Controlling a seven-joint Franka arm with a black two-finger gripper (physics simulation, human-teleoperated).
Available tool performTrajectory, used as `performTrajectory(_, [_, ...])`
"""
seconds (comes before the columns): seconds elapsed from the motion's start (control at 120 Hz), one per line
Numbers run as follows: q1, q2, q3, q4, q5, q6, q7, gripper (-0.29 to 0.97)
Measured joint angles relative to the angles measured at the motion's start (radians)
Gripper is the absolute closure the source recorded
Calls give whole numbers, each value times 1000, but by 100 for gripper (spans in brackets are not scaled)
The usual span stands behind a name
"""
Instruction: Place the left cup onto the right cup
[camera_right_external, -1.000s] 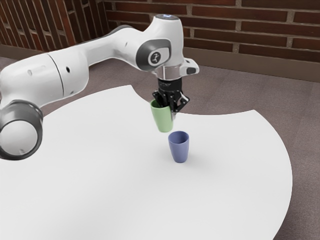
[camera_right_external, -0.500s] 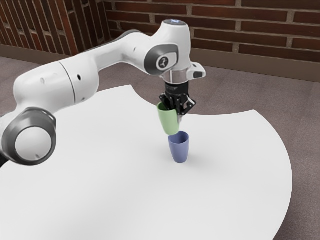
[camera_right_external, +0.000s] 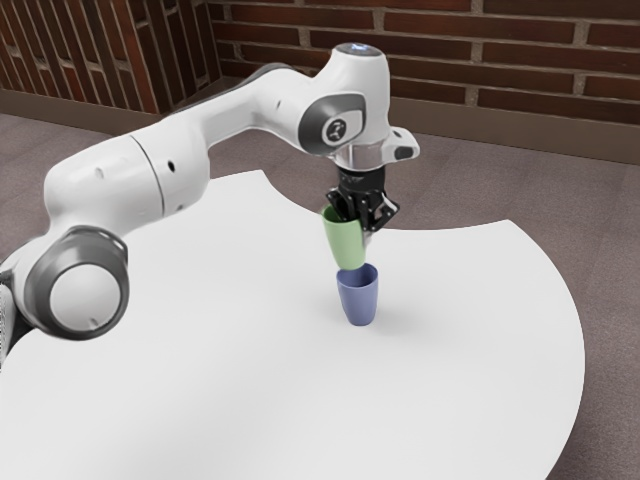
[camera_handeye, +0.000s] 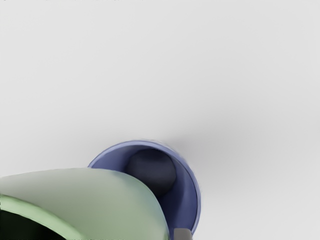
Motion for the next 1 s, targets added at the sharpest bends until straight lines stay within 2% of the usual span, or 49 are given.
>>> performTrajectory(0.267, [-8, 23, -35, 20, 45, -10, 1, 78])
performTrajectory(1.0, [-10, 43, -34, 18, 52, -4, 2, 78])
